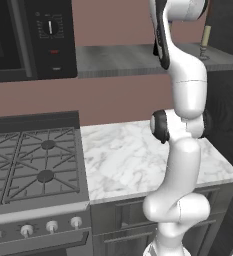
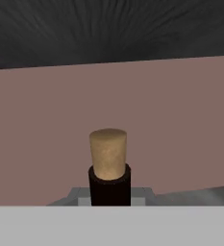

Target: Get the candle and the wine from the cabinet and move them to the dining counter.

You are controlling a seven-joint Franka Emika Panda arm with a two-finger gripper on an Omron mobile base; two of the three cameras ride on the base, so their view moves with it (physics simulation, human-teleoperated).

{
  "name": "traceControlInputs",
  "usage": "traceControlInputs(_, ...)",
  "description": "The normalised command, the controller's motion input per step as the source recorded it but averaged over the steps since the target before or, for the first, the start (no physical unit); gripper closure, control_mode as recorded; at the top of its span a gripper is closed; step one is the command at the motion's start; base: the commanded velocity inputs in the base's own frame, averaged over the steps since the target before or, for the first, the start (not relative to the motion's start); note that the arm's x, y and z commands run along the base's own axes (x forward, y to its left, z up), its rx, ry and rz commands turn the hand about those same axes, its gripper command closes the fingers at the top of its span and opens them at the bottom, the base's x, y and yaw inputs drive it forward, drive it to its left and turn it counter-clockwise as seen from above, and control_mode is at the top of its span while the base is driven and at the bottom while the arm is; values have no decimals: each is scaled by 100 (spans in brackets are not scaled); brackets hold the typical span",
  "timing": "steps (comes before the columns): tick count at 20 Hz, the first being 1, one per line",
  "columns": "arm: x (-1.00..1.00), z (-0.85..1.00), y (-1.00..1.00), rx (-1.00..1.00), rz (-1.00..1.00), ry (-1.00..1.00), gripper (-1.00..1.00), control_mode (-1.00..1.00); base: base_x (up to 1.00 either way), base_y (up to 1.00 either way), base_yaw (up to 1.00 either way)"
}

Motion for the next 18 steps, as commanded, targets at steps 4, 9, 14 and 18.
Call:
traceControlInputs(4, -70, -23, 0, -1, 0, -2, 100, -100, 0, 0, 0)
traceControlInputs(9, -79, -60, 0, -3, 0, -4, 100, -100, 0, 0, 0)
traceControlInputs(14, -97, -88, 0, 0, 0, -11, 100, -100, 0, 0, 0)
traceControlInputs(18, -100, -90, 0, 0, 0, -16, 100, -100, 0, 0, 0)
